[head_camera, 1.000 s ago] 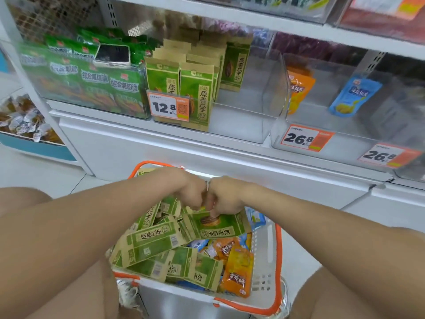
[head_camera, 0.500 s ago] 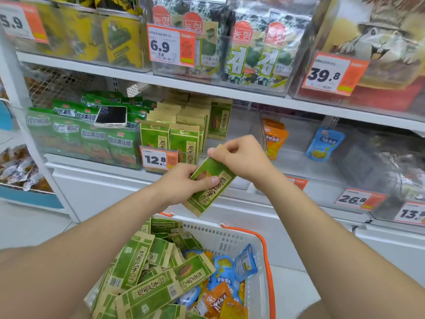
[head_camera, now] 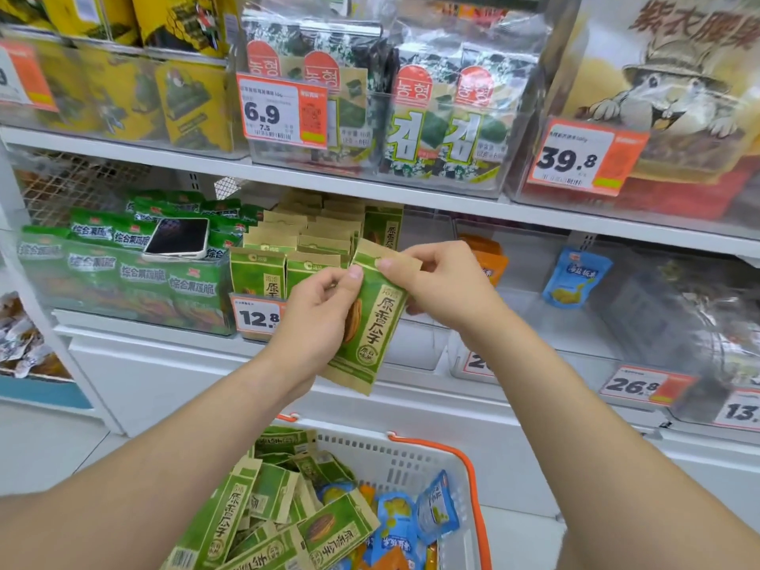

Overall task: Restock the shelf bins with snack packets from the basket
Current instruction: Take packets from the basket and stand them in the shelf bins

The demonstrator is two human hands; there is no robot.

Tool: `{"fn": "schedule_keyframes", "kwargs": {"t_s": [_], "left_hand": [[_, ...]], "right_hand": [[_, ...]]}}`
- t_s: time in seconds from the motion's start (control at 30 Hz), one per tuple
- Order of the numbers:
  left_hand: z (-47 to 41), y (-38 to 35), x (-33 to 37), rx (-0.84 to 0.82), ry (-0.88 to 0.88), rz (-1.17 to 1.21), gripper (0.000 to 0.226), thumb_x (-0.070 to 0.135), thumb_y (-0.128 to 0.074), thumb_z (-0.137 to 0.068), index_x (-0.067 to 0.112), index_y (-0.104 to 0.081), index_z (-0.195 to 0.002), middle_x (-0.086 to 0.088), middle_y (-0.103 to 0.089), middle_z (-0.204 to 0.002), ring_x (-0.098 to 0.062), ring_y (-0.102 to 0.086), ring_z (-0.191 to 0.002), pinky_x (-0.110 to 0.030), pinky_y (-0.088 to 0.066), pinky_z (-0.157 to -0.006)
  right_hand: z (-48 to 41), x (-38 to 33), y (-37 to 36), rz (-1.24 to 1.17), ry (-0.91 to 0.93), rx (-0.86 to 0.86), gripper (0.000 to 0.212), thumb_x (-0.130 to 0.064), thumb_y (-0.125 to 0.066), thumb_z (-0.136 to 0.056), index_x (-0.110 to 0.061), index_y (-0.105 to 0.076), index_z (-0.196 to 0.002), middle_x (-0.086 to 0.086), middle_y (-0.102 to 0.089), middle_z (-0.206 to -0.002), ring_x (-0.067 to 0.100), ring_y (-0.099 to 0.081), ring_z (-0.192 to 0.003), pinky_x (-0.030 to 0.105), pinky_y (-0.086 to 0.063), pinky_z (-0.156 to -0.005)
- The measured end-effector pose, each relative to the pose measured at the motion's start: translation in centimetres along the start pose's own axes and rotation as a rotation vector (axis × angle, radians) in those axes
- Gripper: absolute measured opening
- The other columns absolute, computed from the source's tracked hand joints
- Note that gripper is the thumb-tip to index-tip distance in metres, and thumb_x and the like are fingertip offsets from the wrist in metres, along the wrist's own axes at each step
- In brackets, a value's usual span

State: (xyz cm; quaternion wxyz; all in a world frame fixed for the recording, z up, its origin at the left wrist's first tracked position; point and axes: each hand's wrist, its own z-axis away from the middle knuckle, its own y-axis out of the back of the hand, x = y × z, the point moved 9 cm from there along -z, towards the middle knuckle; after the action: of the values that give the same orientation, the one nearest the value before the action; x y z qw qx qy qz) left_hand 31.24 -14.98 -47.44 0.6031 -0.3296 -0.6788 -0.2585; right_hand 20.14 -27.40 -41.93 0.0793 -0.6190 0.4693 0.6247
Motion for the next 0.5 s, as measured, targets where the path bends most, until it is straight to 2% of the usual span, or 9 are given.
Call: {"fn": "schedule_keyframes", "kwargs": {"t_s": [0.07,0.1,0.17,0.23,0.3,0.37,0.43,0.5], "left_hand": [[-0.3,-0.1,-0.1,0.028,0.012,-0.031,0.029,0.032,-0.054,-0.109,0.008,-0.069,-0.108,-0.001,-0.078,-0.086,-0.010,-0.072,-0.077,-0.025,-0.058,-0.066],[-0.5,-0.3,-0.2,0.027,0.017,-0.030,0.028,0.031,-0.055,-0.109,0.007,-0.069,-0.106,-0.002,-0.077,-0.086,-0.011,-0.071,-0.078,-0.027,-0.057,-0.068],[-0.6,-0.6,-0.4,0.027,0.025,0.007,0.025,0.028,-0.057,-0.107,0.007,-0.071,-0.105,-0.011,-0.076,-0.092,-0.016,-0.070,-0.081,-0.033,-0.055,-0.074],[-0.8,-0.5,-0.3,0.047,0.025,0.019,0.025,0.029,-0.058,-0.107,0.010,-0.073,-0.104,-0.013,-0.077,-0.093,-0.017,-0.071,-0.079,-0.033,-0.056,-0.072],[-1.1,0.0,0.0,0.083,0.009,0.020,0.026,0.030,-0.059,-0.107,0.008,-0.073,-0.100,-0.007,-0.076,-0.084,-0.014,-0.069,-0.073,-0.027,-0.055,-0.065],[-1.2,0.3,0.3,0.118,-0.017,0.045,0.024,0.024,-0.059,-0.107,0.010,-0.067,-0.090,0.001,-0.072,-0.074,-0.010,-0.066,-0.068,-0.023,-0.054,-0.059],[-1.3,0.3,0.7,0.130,-0.040,0.064,0.024,0.021,-0.061,-0.106,0.014,-0.062,-0.084,0.003,-0.068,-0.071,-0.010,-0.063,-0.066,-0.022,-0.052,-0.057],[-1.2,0.1,0.9,0.123,-0.057,0.067,0.022,0.021,-0.062,-0.105,0.013,-0.063,-0.085,0.002,-0.068,-0.071,-0.009,-0.062,-0.066,-0.020,-0.052,-0.058]], "right_hand": [[0.0,0.6,0.3,-0.009,-0.039,-0.100,0.022,-0.033,-0.073,-0.097,-0.015,-0.083,-0.088,0.006,-0.079,-0.080,0.025,-0.076,-0.079,0.044,-0.065,-0.077],[-0.2,0.7,0.6,0.019,-0.022,-0.093,0.020,-0.031,-0.074,-0.097,-0.016,-0.083,-0.087,0.008,-0.078,-0.079,0.023,-0.074,-0.072,0.042,-0.064,-0.075],[-0.7,0.5,1.1,0.123,0.030,-0.018,0.017,-0.033,-0.076,-0.094,-0.020,-0.084,-0.086,0.006,-0.077,-0.074,0.017,-0.067,-0.061,0.039,-0.060,-0.066],[-0.9,-0.1,1.0,0.217,0.094,0.059,0.016,-0.037,-0.078,-0.091,-0.023,-0.083,-0.085,0.000,-0.075,-0.068,0.018,-0.069,-0.059,0.038,-0.061,-0.064],[-0.9,-0.1,0.5,0.129,0.103,0.076,0.015,-0.035,-0.080,-0.090,-0.021,-0.082,-0.085,0.000,-0.075,-0.067,0.022,-0.073,-0.061,0.045,-0.063,-0.065],[-0.9,0.6,0.1,-0.038,0.035,0.035,0.017,-0.032,-0.082,-0.090,-0.015,-0.080,-0.088,0.004,-0.078,-0.072,0.024,-0.077,-0.067,0.048,-0.065,-0.068],[-0.7,1.5,-0.2,-0.109,-0.056,-0.024,0.030,-0.035,-0.084,-0.088,-0.006,-0.078,-0.087,0.006,-0.079,-0.076,0.022,-0.078,-0.072,0.046,-0.066,-0.075],[-0.6,2.0,-0.1,-0.149,-0.102,-0.039,0.039,-0.034,-0.085,-0.087,0.002,-0.072,-0.077,0.006,-0.077,-0.073,0.018,-0.075,-0.067,0.037,-0.066,-0.073]]}}
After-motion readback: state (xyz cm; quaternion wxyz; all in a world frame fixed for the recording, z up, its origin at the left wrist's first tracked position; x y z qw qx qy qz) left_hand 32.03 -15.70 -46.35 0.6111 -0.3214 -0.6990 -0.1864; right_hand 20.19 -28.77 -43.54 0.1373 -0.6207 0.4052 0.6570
